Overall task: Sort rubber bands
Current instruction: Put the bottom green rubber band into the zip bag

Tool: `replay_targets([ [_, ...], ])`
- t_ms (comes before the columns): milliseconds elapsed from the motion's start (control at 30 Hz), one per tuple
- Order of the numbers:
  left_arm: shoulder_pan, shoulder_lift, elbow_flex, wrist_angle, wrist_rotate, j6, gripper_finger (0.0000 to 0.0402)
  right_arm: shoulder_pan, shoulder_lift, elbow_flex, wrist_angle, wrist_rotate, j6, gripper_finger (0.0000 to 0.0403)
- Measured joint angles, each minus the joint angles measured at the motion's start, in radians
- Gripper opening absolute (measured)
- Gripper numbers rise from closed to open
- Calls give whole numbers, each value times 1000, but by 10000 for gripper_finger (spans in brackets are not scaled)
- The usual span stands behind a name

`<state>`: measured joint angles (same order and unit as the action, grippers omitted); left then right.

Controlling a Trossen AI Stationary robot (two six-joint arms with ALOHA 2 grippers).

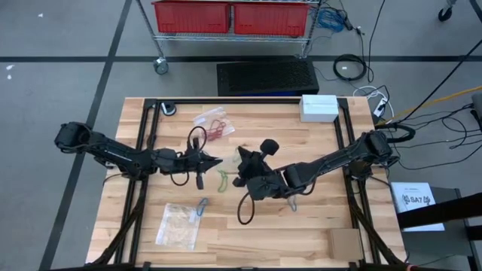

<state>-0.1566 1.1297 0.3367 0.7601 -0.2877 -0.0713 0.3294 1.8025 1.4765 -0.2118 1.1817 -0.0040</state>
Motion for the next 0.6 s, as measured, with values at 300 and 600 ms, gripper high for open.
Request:
replay_targets([
  [300, 0, 0, 0, 21, -2, -28, 0, -3, 0, 0, 7, 1, 3, 0],
  [600, 0, 0, 0, 28, -3, -28, 0, -14, 0, 0, 9, 27, 0, 0],
])
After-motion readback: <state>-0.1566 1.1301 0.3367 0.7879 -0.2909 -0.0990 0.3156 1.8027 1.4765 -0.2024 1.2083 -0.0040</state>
